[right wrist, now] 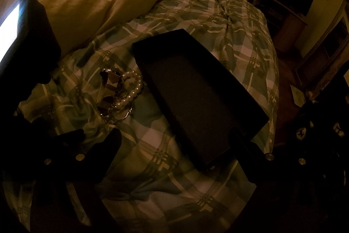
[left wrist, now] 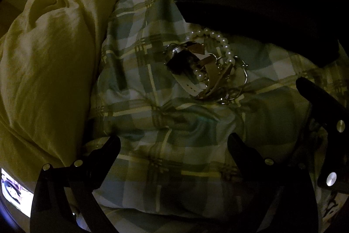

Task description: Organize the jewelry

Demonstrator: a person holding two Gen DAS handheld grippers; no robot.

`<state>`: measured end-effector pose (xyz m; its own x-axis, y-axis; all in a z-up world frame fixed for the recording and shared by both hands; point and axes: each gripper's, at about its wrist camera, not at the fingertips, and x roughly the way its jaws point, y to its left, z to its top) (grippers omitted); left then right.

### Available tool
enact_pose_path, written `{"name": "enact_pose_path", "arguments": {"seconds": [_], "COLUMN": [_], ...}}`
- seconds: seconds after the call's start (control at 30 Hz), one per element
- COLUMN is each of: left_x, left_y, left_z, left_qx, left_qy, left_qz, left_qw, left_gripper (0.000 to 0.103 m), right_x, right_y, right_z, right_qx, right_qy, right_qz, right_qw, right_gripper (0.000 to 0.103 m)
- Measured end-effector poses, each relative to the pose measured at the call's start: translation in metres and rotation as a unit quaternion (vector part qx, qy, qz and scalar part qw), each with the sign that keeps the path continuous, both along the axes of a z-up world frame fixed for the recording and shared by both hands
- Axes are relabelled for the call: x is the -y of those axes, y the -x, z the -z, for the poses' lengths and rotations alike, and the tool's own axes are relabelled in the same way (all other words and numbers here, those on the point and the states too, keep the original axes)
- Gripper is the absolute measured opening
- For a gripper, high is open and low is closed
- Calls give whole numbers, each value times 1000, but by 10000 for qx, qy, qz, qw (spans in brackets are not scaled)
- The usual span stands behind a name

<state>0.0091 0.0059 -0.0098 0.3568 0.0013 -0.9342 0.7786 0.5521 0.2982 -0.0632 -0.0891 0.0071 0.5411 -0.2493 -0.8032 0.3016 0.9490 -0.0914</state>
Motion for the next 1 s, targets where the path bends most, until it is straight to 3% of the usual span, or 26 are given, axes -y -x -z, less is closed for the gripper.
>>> {"name": "enact_pose_path", "arguments": {"seconds": [1.0], "left_x": [3], "left_y": [3], "left_z": [1], "left_qx": [67], "left_qy": [-84], "left_qz": [47], "left_qw": [9999], "left_gripper": [96], "right_x": [2], "right_y": [0], "right_z": [1], "right_qx": [0], "right_qy": [-25], "right_qz": [-4], "right_qw": [10000], "right_gripper": [97]}}
